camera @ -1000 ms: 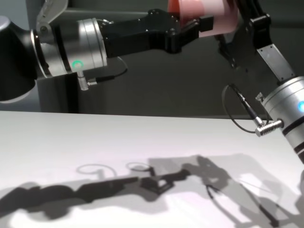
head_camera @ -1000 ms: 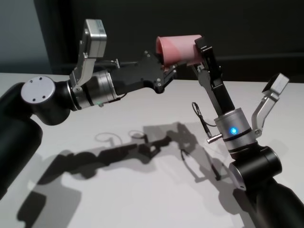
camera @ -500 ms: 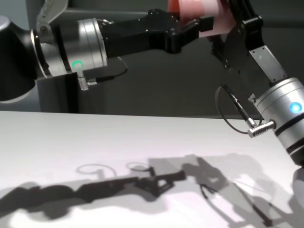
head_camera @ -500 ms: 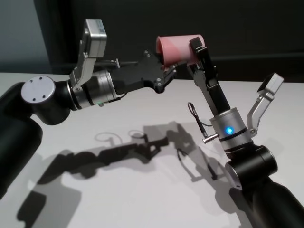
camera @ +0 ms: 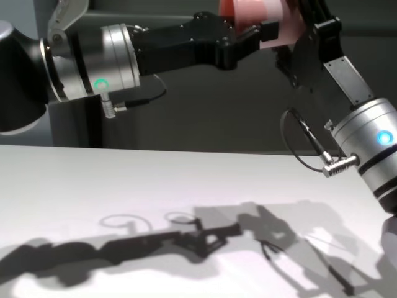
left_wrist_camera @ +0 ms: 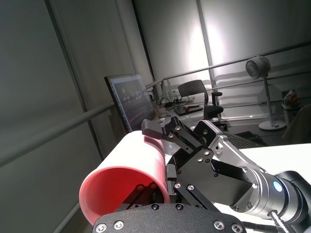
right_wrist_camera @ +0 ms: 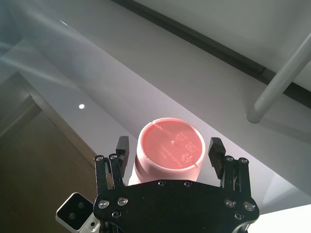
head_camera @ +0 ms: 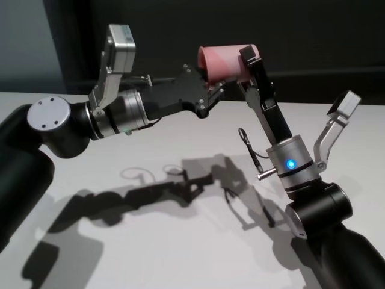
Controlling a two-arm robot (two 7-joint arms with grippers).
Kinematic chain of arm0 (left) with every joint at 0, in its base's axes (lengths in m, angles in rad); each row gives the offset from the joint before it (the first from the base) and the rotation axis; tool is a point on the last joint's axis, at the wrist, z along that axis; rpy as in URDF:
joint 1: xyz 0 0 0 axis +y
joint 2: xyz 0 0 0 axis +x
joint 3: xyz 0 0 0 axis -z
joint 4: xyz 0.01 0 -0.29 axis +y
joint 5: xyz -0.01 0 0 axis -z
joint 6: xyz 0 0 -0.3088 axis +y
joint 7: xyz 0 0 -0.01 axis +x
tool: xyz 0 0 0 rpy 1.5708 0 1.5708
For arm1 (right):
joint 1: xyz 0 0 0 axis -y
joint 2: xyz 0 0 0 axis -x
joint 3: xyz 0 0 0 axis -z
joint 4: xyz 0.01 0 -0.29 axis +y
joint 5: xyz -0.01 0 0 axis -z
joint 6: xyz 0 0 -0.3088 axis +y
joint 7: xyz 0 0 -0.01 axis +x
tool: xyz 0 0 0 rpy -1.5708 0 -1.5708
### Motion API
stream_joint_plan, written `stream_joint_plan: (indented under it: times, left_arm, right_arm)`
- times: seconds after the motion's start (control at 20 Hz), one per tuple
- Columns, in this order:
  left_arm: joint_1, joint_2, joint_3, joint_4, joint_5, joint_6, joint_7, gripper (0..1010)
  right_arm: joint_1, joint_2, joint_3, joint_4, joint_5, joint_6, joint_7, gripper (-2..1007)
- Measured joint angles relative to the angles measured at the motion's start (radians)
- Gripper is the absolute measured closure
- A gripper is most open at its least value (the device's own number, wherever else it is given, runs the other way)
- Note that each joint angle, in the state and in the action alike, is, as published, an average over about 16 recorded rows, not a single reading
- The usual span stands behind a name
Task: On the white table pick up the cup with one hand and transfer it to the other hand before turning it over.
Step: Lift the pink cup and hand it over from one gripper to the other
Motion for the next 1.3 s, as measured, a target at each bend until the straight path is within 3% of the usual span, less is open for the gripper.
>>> stream_joint_plan:
  times: [0.5,1.3]
  left_arm:
    - [0.000,0.000,0.000,0.000,0.000,0.000,0.000,965]
    - [0.000,0.000,0.000,0.000,0.000,0.000,0.000,965]
  right_arm:
    - [0.000,0.003,-0.003,-0.004,0.000,-0.006,-0.003,34]
    - [0.000,0.002,0.000,-0.005,-0.001,-0.002,-0.002,239]
